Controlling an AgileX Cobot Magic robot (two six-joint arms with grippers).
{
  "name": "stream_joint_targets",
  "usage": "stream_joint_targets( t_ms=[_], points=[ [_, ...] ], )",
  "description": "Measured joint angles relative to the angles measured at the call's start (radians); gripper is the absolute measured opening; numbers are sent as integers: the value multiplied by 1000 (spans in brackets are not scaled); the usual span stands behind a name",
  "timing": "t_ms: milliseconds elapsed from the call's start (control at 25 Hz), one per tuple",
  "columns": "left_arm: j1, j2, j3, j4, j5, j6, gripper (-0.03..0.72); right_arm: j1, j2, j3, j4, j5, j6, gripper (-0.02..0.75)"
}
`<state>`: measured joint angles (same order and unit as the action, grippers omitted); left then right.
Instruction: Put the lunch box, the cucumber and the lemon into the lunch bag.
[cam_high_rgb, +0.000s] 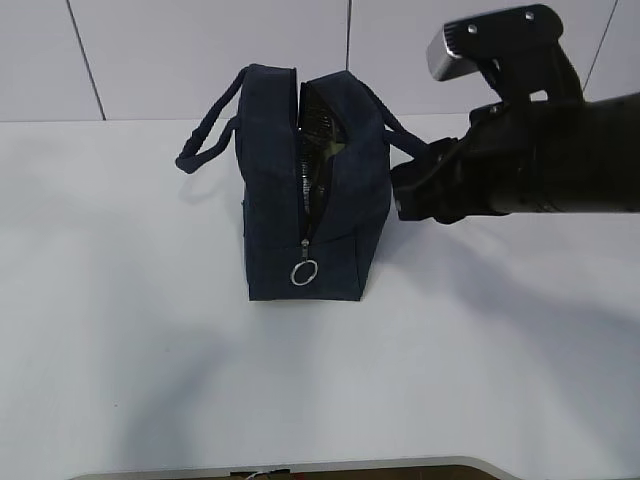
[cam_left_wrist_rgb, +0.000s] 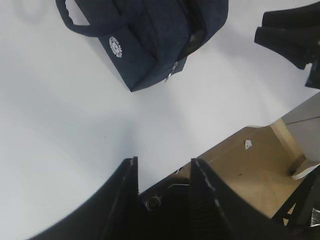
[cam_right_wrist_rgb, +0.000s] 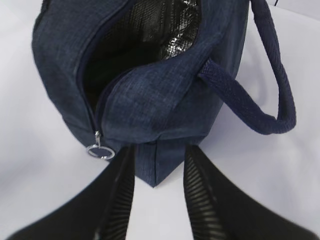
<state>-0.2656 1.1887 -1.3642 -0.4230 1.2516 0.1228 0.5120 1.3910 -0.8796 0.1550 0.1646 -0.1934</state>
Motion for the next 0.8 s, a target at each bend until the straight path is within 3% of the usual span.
stream_joint_targets(
  t_ms=[320, 560, 800],
  points=[
    [0, -156, 132, 45, 0, -10, 248, 61, 13, 220, -18, -391, 24, 281],
    [0, -203, 140, 46, 2, -26, 249, 96, 33, 346, -257, -637, 193, 281],
    [0, -212, 140, 46, 2, -38, 249, 96, 157, 386, -378, -838, 254, 281]
  ],
)
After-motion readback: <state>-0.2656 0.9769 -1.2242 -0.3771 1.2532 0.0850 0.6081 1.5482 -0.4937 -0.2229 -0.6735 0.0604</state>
